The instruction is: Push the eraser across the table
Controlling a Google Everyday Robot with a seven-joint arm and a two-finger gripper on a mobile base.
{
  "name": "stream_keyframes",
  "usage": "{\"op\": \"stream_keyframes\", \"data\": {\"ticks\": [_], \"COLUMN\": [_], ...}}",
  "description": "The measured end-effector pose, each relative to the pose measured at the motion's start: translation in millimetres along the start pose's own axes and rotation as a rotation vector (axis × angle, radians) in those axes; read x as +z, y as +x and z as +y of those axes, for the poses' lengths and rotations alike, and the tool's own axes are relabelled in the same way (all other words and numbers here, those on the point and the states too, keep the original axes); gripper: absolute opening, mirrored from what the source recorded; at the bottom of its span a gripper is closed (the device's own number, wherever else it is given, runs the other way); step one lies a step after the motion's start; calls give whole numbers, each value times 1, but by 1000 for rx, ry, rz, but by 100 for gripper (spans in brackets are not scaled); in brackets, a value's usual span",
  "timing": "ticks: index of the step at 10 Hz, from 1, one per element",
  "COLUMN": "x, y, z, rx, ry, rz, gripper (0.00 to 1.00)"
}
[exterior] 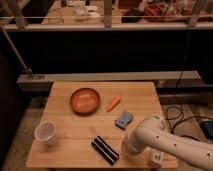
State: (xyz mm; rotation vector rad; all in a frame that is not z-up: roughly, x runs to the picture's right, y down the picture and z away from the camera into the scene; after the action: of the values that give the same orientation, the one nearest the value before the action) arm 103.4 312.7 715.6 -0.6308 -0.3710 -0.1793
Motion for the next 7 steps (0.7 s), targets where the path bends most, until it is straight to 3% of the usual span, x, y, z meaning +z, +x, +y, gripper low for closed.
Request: {"op": "stream_keyframes", "data": {"ticks": [7], "x": [22], "y": [-26], "z": [-15], "rx": [-68], "ry": [-23], "rz": [25], "gripper": [8]}}
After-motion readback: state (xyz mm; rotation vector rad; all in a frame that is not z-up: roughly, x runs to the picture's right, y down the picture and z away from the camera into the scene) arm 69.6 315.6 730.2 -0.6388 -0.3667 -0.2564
